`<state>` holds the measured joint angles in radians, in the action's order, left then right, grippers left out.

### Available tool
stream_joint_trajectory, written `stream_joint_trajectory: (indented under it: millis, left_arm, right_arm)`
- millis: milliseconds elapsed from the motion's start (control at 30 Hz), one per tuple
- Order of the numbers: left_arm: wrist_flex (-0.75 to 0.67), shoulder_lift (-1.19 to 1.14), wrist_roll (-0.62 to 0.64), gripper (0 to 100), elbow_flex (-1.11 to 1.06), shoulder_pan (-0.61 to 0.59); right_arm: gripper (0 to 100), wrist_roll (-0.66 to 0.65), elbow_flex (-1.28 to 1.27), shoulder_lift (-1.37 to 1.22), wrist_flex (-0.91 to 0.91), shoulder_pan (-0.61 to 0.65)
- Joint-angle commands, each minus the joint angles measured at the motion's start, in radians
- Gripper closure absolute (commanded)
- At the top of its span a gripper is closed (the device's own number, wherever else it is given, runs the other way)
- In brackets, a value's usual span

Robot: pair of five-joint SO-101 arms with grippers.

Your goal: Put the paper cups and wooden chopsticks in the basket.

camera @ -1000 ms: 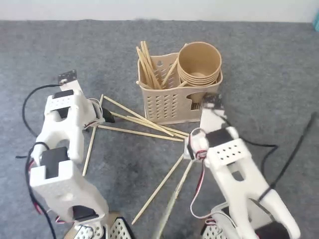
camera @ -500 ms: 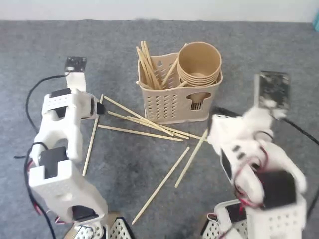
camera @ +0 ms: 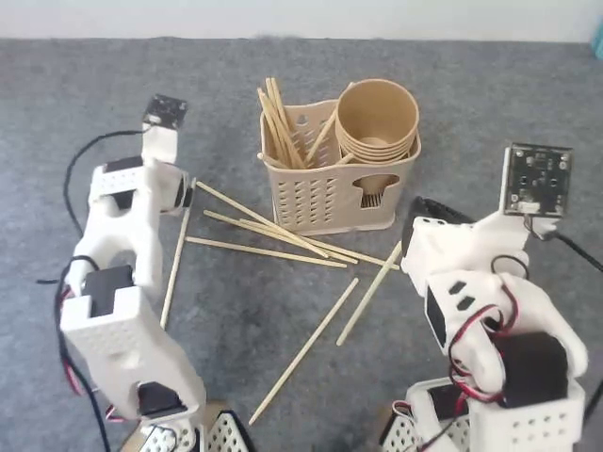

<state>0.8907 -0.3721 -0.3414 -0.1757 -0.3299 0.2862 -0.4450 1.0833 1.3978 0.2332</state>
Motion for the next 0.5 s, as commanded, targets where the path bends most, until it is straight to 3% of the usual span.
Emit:
stream_joint_trajectory:
  millis: [0, 133, 333, 467]
  left_arm:
    - [0.091, 0.037, 0.1, 71, 0.122, -0.006]
    - [0.109, 0.037, 0.198, 71, 0.185, -0.002]
    - [0.109, -0.061, 0.155, 71, 0.185, 0.049]
    - [0.107, -0.146, 0.132, 81, 0.206, 0.078]
  right_arm:
    - [99.1, -0.015, 0.041, 0.019, 0.03, -0.01]
    - [99.1, -0.015, 0.04, 0.019, 0.036, -0.013]
    - [99.1, -0.015, 0.04, 0.028, 0.038, -0.013]
    - [99.1, -0.015, 0.04, 0.028, 0.064, -0.013]
